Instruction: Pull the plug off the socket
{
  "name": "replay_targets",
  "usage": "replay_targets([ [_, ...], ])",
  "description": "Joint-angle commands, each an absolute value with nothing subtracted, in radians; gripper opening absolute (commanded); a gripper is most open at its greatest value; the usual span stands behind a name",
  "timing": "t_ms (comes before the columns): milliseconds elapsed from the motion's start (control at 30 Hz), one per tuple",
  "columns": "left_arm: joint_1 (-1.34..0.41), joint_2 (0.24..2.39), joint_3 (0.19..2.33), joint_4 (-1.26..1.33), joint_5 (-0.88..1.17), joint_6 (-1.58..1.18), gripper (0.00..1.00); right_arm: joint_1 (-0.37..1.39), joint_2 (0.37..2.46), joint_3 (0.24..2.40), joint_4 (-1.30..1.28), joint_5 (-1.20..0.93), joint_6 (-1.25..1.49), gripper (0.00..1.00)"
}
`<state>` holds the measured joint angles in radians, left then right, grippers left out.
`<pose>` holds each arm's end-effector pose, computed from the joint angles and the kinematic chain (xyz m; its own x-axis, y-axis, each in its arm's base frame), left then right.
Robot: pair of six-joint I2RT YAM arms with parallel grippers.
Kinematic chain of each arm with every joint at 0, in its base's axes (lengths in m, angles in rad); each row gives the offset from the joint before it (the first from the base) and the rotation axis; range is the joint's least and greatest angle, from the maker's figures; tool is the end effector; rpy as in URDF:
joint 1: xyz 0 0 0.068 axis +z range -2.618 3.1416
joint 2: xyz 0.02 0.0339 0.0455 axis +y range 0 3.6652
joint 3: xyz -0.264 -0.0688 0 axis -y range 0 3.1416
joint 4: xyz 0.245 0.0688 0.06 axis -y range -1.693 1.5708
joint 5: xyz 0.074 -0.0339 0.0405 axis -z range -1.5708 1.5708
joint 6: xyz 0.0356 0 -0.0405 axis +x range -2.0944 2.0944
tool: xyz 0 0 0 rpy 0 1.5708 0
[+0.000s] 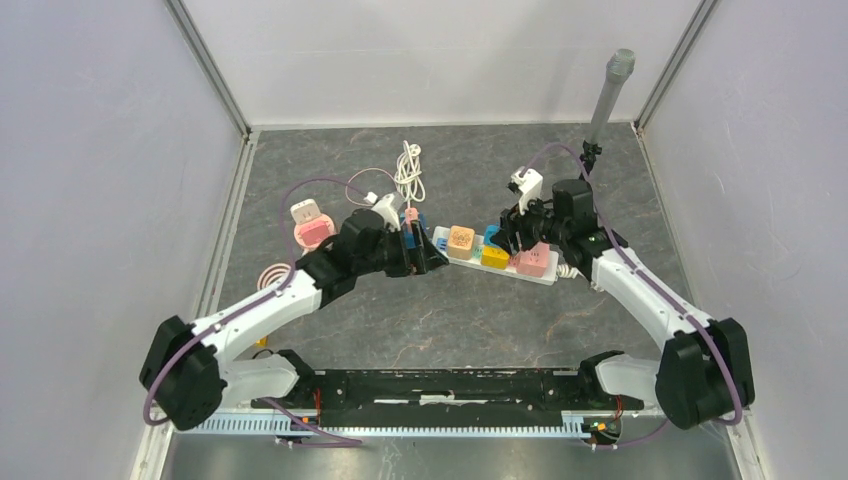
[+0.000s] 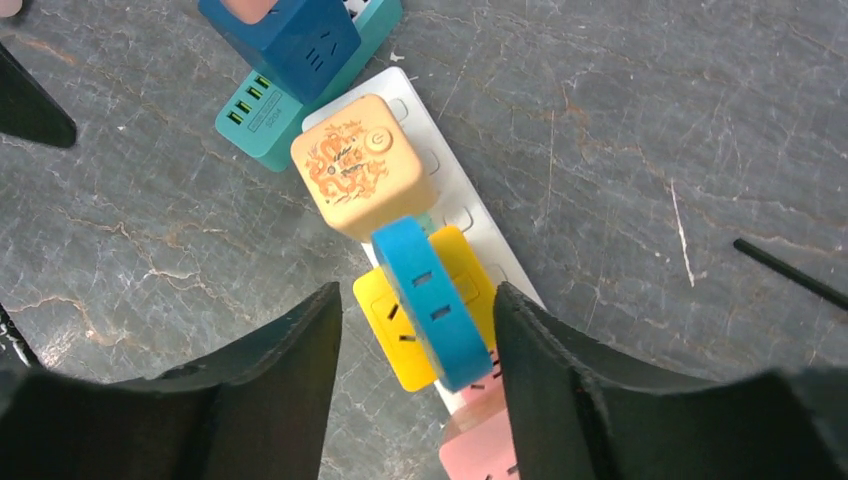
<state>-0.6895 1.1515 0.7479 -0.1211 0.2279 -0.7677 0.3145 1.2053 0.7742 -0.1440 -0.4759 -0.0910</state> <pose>0.1920 -0.1687 0.2591 -0.8133 -0.2063 -0.5441 0.2860 0.6726 -0.6825 0.2441 0.0965 0.2547 -0.4569 -0.2336 -0.8583 -0.6849 0.7081 0.1719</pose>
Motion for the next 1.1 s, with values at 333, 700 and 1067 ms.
replay_targets([
  [333, -0.878, 1.442, 0.956, -0.009, 0.091, -0.795, 0.75, 0.319, 1.285, 0.858, -0.209, -0.564, -0.192, 0.22],
  [700, -0.922, 1.624, 1.066, 0.055, -0.032, -0.814, 0.68, 0.318, 1.217, 0.789, -0.051, -0.431, 0.044, 0.04],
  [1067, -0.923, 1.716, 1.112, 0.08, -0.097, -0.834, 0.58, 0.319, 1.191, 0.709, 0.092, -0.35, 0.133, 0.04],
])
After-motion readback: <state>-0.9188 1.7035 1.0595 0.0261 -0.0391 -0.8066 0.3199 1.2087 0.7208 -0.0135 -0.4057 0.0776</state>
